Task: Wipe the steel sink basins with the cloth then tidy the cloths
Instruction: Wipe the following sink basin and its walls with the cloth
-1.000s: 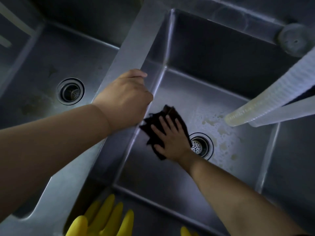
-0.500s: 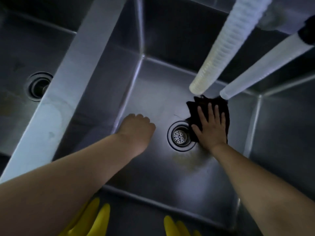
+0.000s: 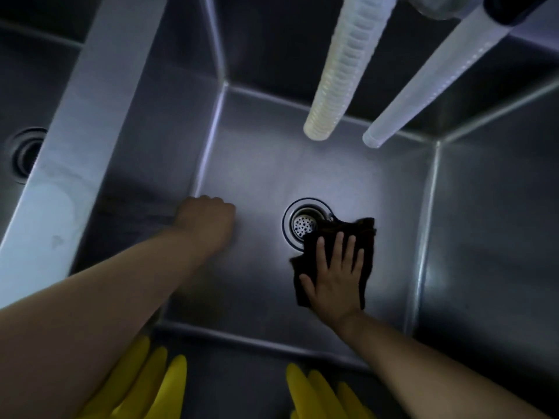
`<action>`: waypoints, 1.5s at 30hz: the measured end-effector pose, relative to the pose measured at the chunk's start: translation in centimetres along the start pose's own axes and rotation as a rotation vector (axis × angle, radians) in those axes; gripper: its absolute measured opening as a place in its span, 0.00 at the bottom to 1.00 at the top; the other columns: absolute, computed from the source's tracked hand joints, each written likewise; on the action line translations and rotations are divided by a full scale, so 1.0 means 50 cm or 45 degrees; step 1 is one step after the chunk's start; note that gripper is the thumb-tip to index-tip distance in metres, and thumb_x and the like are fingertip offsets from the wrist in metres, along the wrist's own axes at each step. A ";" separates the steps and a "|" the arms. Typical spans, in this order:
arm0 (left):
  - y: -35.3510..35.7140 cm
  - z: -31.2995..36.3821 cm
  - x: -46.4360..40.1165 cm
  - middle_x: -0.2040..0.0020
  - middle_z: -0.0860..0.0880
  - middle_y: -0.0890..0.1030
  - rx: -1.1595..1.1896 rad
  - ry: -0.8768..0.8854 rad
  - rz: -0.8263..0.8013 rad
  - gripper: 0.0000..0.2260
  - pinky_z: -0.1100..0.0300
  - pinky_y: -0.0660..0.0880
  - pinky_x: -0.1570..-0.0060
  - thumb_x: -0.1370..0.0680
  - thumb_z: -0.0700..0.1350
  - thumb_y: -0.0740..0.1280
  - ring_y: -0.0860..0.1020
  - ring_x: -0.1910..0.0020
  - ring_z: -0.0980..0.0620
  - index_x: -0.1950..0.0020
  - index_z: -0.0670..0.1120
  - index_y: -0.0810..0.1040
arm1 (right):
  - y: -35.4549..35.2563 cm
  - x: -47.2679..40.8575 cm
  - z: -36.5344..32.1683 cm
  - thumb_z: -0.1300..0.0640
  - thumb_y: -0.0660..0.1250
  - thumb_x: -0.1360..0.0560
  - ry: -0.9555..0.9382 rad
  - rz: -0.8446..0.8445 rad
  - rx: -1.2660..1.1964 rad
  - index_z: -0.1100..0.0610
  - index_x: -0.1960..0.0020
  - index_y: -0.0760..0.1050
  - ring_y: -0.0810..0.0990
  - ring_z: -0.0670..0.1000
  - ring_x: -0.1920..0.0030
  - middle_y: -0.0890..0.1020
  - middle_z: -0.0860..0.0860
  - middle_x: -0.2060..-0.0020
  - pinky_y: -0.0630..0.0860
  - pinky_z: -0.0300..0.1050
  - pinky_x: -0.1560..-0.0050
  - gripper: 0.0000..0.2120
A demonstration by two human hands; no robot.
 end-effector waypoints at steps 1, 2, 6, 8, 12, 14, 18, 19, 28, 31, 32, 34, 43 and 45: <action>-0.001 -0.001 -0.003 0.42 0.45 0.76 0.015 -0.004 -0.002 0.12 0.55 0.70 0.48 0.22 0.44 0.59 0.75 0.42 0.45 0.41 0.45 0.74 | -0.002 -0.006 -0.020 0.39 0.54 0.27 -0.024 0.001 -0.011 0.59 0.25 0.59 0.52 0.70 0.27 0.59 0.68 0.28 0.50 0.69 0.31 0.36; 0.001 -0.003 -0.006 0.42 0.45 0.76 0.015 -0.009 -0.015 0.11 0.55 0.70 0.49 0.23 0.44 0.59 0.75 0.42 0.45 0.41 0.45 0.74 | -0.004 -0.012 -0.042 0.39 0.54 0.27 -0.056 0.004 -0.026 0.59 0.25 0.59 0.52 0.70 0.27 0.59 0.68 0.28 0.49 0.69 0.31 0.36; 0.028 0.000 -0.011 0.43 0.45 0.76 -0.037 -0.011 -0.111 0.11 0.56 0.69 0.52 0.23 0.43 0.61 0.75 0.44 0.45 0.42 0.45 0.74 | -0.002 -0.031 -0.135 0.38 0.54 0.27 -0.262 -0.017 -0.049 0.55 0.24 0.57 0.49 0.69 0.26 0.55 0.65 0.25 0.48 0.68 0.30 0.36; 0.041 0.008 -0.011 0.42 0.45 0.75 -0.058 -0.011 -0.125 0.11 0.56 0.70 0.52 0.23 0.43 0.62 0.74 0.43 0.46 0.42 0.45 0.74 | 0.003 -0.030 -0.166 0.37 0.54 0.27 -0.391 -0.038 -0.035 0.53 0.24 0.56 0.46 0.67 0.25 0.53 0.63 0.25 0.47 0.68 0.30 0.36; 0.047 0.044 -0.013 0.41 0.45 0.73 -0.091 0.011 -0.126 0.13 0.55 0.69 0.50 0.24 0.41 0.62 0.73 0.42 0.46 0.39 0.45 0.71 | 0.016 0.009 -0.178 0.37 0.52 0.27 -0.734 -0.064 0.031 0.50 0.24 0.56 0.47 0.63 0.25 0.52 0.58 0.24 0.44 0.64 0.28 0.34; 0.045 0.066 -0.018 0.39 0.45 0.72 -0.054 0.018 -0.103 0.15 0.54 0.68 0.48 0.24 0.40 0.62 0.71 0.41 0.45 0.37 0.45 0.69 | 0.028 0.045 -0.159 0.38 0.53 0.26 -0.898 -0.069 0.069 0.48 0.24 0.55 0.47 0.61 0.24 0.51 0.56 0.24 0.44 0.62 0.28 0.33; 0.052 0.112 -0.034 0.27 0.42 0.59 -0.017 -0.006 -0.081 0.32 0.43 0.65 0.38 0.26 0.50 0.68 0.59 0.29 0.42 0.27 0.45 0.57 | 0.038 0.097 -0.069 0.37 0.58 0.28 -1.032 -0.052 0.133 0.46 0.25 0.55 0.50 0.60 0.24 0.55 0.54 0.24 0.50 0.61 0.28 0.34; 0.056 0.125 -0.036 0.24 0.41 0.53 -0.020 -0.008 -0.099 0.38 0.39 0.62 0.35 0.27 0.53 0.68 0.53 0.26 0.40 0.25 0.45 0.52 | 0.037 0.100 -0.040 0.37 0.58 0.29 -1.037 -0.032 0.143 0.45 0.25 0.56 0.51 0.59 0.25 0.56 0.53 0.25 0.51 0.61 0.29 0.35; 0.098 0.184 -0.041 0.25 0.37 0.34 0.037 -0.020 -0.122 0.56 0.33 0.47 0.31 0.31 0.56 0.74 0.37 0.26 0.34 0.25 0.43 0.32 | -0.002 -0.022 0.152 0.37 0.56 0.28 -0.452 -0.047 0.149 0.50 0.23 0.50 0.48 0.61 0.25 0.56 0.57 0.24 0.48 0.64 0.29 0.37; 0.099 0.191 -0.046 0.25 0.35 0.35 0.035 -0.025 -0.152 0.56 0.35 0.49 0.29 0.32 0.54 0.75 0.39 0.26 0.32 0.25 0.41 0.33 | -0.027 -0.097 0.180 0.36 0.49 0.26 -0.175 -0.047 0.111 0.51 0.23 0.45 0.45 0.60 0.24 0.53 0.58 0.24 0.43 0.61 0.27 0.36; 0.100 0.193 -0.048 0.25 0.35 0.35 0.036 -0.028 -0.162 0.56 0.35 0.49 0.29 0.32 0.53 0.75 0.39 0.26 0.31 0.25 0.41 0.33 | -0.038 -0.126 0.185 0.36 0.48 0.26 -0.090 -0.042 0.096 0.50 0.23 0.44 0.44 0.60 0.24 0.52 0.57 0.23 0.41 0.60 0.27 0.36; 0.100 0.194 -0.053 0.25 0.35 0.36 0.024 -0.030 -0.172 0.56 0.35 0.50 0.29 0.32 0.54 0.75 0.40 0.26 0.31 0.25 0.41 0.33 | -0.059 -0.188 0.182 0.36 0.47 0.25 0.027 -0.033 0.055 0.48 0.23 0.42 0.41 0.60 0.24 0.47 0.56 0.23 0.38 0.59 0.27 0.35; 0.104 0.192 -0.058 0.25 0.35 0.36 -0.006 -0.012 -0.127 0.56 0.37 0.51 0.28 0.32 0.56 0.74 0.40 0.26 0.32 0.25 0.41 0.34 | -0.132 -0.423 -0.054 0.37 0.46 0.22 -0.254 0.049 0.033 0.46 0.23 0.41 0.37 0.61 0.25 0.42 0.56 0.23 0.34 0.62 0.29 0.32; 0.107 0.191 -0.060 0.25 0.35 0.35 0.015 -0.026 -0.145 0.56 0.37 0.50 0.28 0.32 0.55 0.75 0.39 0.26 0.32 0.25 0.41 0.33 | -0.132 -0.449 -0.120 0.37 0.46 0.22 -0.394 0.037 0.060 0.45 0.23 0.41 0.35 0.60 0.25 0.42 0.55 0.23 0.34 0.62 0.29 0.31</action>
Point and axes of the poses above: each hand's wrist, its own x-axis away from the middle knuckle, its own y-axis out of the palm, z = x × y, the point moved 8 cm from there along -x, towards the middle knuckle
